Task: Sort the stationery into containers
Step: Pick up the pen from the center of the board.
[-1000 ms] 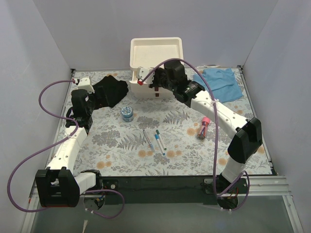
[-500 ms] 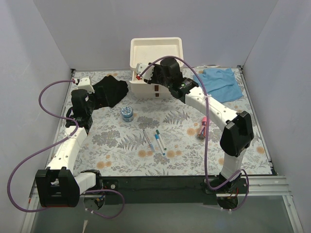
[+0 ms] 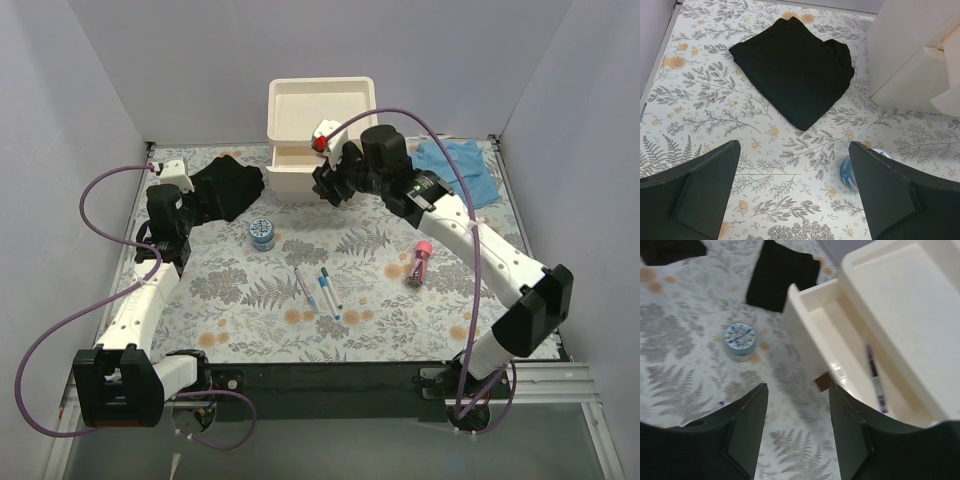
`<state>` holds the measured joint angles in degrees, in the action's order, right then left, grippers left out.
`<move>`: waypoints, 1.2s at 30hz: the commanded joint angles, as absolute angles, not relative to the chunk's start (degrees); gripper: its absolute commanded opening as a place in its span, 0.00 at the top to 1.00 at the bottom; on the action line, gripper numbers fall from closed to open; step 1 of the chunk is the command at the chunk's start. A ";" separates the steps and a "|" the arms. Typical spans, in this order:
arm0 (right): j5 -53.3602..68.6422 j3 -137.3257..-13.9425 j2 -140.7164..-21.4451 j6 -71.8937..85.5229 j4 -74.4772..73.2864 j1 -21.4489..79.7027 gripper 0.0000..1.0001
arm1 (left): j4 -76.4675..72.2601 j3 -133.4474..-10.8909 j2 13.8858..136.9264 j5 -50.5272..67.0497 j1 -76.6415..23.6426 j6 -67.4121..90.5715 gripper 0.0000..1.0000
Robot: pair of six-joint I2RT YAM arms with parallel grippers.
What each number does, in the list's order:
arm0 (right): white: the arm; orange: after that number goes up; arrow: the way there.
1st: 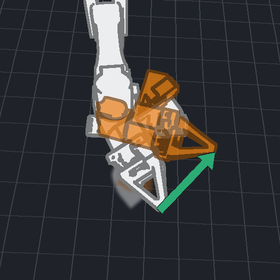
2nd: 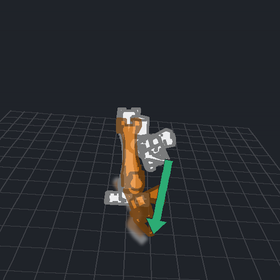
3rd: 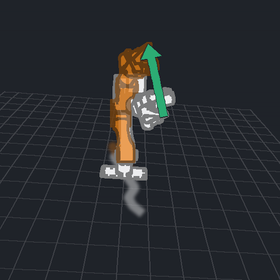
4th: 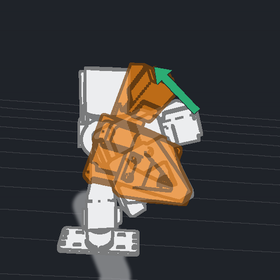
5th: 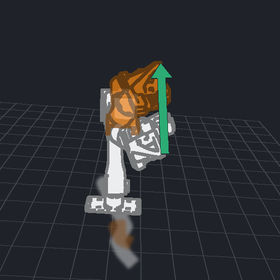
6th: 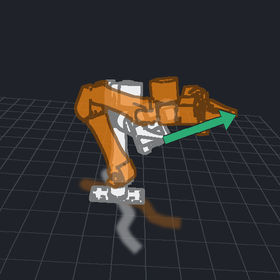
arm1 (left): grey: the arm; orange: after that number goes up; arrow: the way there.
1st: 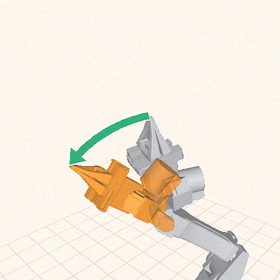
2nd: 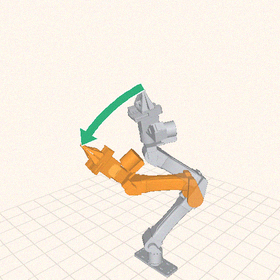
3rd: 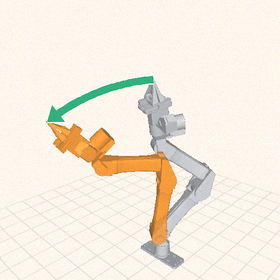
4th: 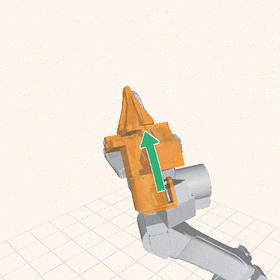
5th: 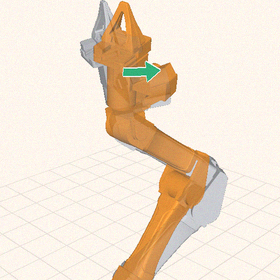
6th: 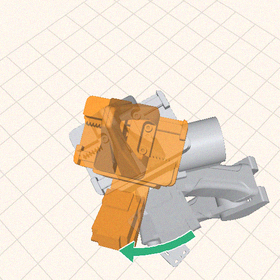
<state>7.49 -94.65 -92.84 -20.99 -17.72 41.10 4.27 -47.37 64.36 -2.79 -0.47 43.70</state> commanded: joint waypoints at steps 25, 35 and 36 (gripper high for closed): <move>5.45 -68.55 -102.21 11.69 -21.88 45.79 0.56 | 4.75 -43.68 59.15 -6.15 -0.09 41.31 0.08; 4.57 -71.36 -108.71 9.93 -22.68 45.88 0.57 | 4.92 -42.28 58.01 -7.73 -0.09 40.87 0.08; 4.48 -71.54 -108.98 9.76 -23.20 45.88 0.57 | 4.66 -42.10 58.01 -7.73 -0.09 40.87 0.08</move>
<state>5.48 -69.34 -106.85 10.50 -22.48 45.74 4.93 -42.78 59.51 -6.50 -0.47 41.80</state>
